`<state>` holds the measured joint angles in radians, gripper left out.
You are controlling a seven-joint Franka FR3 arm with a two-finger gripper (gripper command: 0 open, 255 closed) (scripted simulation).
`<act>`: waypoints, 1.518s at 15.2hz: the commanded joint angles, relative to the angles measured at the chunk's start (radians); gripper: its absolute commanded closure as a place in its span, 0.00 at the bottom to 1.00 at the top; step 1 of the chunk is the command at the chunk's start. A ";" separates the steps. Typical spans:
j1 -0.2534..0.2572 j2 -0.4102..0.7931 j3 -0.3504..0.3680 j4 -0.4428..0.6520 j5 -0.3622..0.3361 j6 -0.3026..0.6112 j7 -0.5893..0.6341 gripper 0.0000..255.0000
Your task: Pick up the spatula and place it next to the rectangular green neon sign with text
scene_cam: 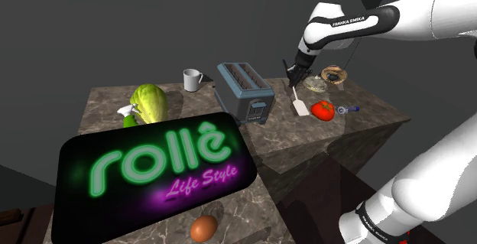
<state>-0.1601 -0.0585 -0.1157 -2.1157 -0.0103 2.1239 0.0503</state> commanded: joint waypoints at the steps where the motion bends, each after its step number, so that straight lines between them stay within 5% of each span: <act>1: 0.014 -0.058 0.017 -0.069 -0.009 0.011 0.037 1.00; 12: 0.097 -0.379 0.151 -0.384 0.006 0.002 0.242 1.00; 23: 0.239 -0.645 0.331 -0.565 0.127 -0.081 0.470 1.00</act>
<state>0.0630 -0.6849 0.1965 -2.6707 0.1015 2.0514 0.4956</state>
